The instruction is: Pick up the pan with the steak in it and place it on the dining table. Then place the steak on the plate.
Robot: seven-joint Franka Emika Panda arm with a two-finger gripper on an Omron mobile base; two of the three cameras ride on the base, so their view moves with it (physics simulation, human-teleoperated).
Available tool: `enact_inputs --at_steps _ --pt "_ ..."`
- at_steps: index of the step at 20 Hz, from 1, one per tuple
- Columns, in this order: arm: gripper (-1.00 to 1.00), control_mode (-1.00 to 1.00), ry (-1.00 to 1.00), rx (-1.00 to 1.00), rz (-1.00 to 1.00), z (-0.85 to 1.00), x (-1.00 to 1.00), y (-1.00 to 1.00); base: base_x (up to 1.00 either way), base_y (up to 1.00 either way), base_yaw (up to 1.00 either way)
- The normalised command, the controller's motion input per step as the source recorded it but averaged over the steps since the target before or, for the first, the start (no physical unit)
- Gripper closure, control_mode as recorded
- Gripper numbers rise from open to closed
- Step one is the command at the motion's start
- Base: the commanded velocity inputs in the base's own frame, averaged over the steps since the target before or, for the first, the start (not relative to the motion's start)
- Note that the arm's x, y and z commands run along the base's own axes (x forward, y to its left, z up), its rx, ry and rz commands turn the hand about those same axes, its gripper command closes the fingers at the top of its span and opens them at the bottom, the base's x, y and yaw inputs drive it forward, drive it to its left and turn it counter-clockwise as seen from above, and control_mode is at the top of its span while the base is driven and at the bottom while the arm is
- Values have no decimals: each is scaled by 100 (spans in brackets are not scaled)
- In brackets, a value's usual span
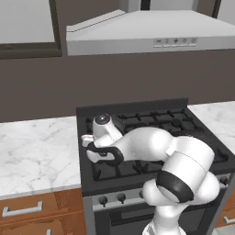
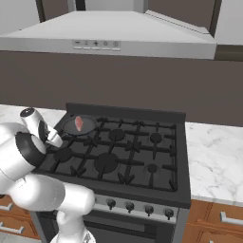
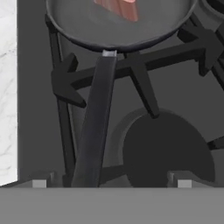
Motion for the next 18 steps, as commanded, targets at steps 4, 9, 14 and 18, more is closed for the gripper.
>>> enact_inputs --at_steps 4,9,14,18 --pt "-100 -100 3 3 -2 -11 6 11 0 0 0" --pt "-100 -100 0 0 0 -1 0 0 0 0 0" --pt "-100 -100 0 0 0 -15 4 2 0 0 0" --pt "-100 -100 0 1 0 -24 7 6 0 0 0"
